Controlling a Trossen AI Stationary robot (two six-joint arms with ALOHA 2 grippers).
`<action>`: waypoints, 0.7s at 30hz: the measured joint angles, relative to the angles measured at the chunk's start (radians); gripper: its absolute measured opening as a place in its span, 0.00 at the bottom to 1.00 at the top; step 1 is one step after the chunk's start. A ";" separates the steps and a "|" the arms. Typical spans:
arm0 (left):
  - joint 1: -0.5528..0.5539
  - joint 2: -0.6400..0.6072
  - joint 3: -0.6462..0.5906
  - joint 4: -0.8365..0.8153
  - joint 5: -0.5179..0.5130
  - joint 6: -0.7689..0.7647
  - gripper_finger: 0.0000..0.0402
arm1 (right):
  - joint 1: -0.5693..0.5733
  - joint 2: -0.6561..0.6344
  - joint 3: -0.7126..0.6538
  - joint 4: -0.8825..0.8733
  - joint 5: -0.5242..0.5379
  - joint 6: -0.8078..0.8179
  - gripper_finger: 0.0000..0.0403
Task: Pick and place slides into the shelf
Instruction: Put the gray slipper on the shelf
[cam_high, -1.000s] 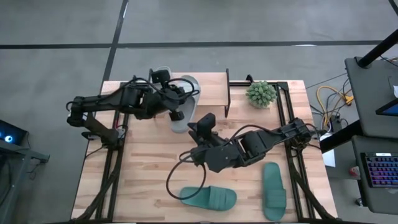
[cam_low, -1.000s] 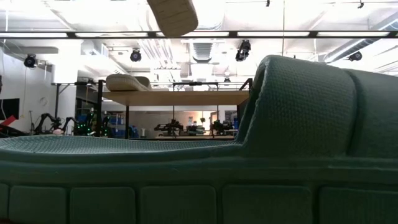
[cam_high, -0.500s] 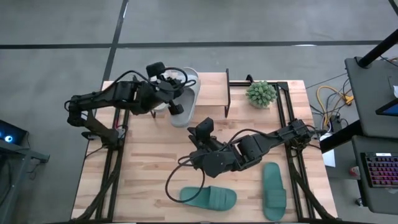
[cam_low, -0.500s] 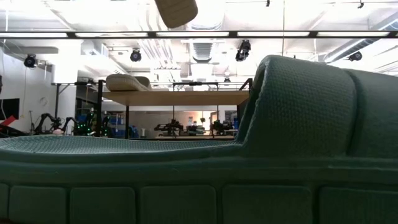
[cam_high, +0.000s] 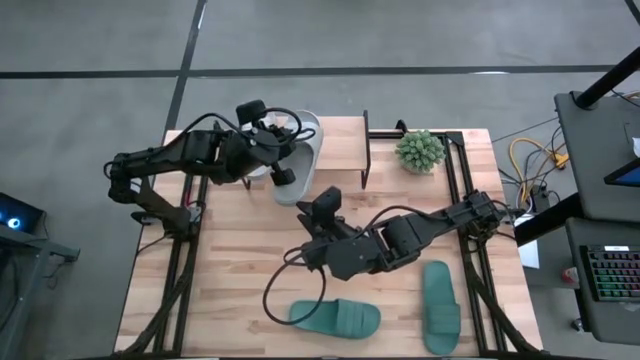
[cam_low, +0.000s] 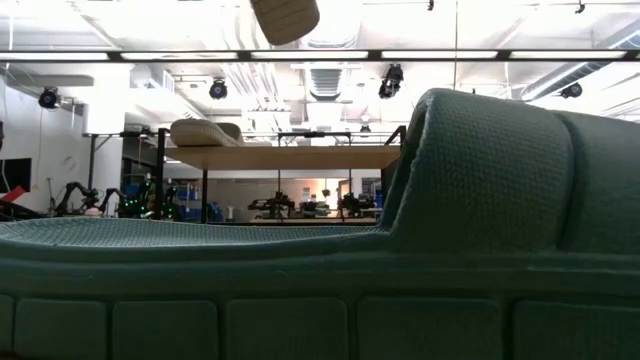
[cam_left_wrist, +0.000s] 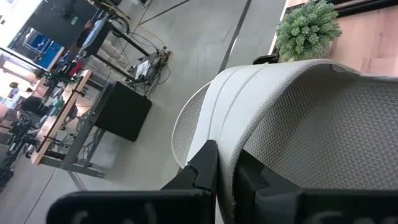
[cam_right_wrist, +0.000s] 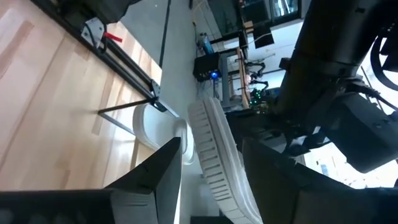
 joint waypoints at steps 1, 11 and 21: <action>0.000 0.000 0.000 0.000 0.000 0.000 0.00 | -0.003 0.000 0.000 0.000 0.000 0.000 0.40; -0.002 0.014 0.000 0.003 0.046 -0.007 0.00 | -0.016 0.000 0.000 0.000 0.000 -0.020 0.40; -0.002 0.026 0.003 0.010 0.057 -0.006 0.00 | -0.020 0.000 -0.001 0.000 -0.001 -0.006 0.40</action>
